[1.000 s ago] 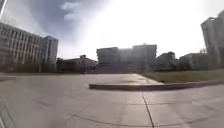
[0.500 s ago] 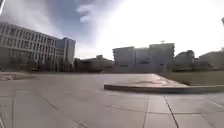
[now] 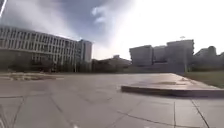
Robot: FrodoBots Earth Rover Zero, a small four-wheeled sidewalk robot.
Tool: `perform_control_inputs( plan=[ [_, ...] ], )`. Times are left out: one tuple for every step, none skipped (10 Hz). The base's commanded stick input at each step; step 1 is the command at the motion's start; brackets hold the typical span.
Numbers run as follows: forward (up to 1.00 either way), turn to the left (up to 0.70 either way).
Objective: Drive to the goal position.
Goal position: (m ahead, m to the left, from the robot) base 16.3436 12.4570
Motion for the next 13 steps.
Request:
perform_control_inputs(
  plan=[
    [1.0,0.4],
    [1.0,0.23],
    [1.0,0.0],
    [1.0,0.0],
    [1.0,0.0],
    [1.0,0.0],
    [1.0,0.0],
    [1.0,0.0],
    [1.0,0.0],
    [1.0,0.0],
    [1.0,0.0],
    [1.0,0.0],
    [1.0,0.0]
  ],
)
